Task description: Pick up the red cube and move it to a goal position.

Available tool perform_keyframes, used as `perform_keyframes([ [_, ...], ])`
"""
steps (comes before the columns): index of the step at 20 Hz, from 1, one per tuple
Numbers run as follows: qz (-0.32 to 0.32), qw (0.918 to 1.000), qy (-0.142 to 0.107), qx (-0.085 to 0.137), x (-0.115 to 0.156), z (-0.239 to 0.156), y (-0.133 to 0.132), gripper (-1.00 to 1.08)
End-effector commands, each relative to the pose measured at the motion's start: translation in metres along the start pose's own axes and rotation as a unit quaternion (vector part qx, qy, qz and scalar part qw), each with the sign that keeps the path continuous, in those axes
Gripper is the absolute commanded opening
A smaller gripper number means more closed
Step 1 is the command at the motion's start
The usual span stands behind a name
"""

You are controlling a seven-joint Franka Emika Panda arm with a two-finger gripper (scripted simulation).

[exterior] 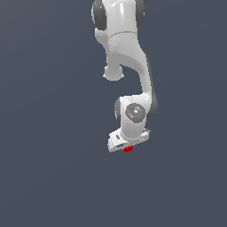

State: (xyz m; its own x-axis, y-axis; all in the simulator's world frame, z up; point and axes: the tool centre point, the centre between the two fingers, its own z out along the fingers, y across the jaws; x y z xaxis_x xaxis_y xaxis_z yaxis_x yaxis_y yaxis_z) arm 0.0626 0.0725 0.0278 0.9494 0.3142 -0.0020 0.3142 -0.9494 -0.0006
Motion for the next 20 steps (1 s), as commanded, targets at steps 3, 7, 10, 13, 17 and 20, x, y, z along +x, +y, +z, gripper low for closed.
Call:
perform_keyframes([
  [3,0.0,1.0,0.001,0.0,-0.008,-0.016,0.005,-1.0],
  [7,0.0,1.0,0.001,0.0,-0.02,-0.038,0.012,-1.0],
  [10,0.0,1.0,0.001,-0.001,-0.032,-0.059,0.019,-1.0],
  [13,0.0,1.0,0.001,-0.001,-0.045,-0.084,0.027,-1.0],
  [17,0.0,1.0,0.001,-0.001,-0.065,-0.12,0.039,-1.0],
  [20,0.0,1.0,0.001,0.0,-0.079,-0.148,0.048,-1.0],
])
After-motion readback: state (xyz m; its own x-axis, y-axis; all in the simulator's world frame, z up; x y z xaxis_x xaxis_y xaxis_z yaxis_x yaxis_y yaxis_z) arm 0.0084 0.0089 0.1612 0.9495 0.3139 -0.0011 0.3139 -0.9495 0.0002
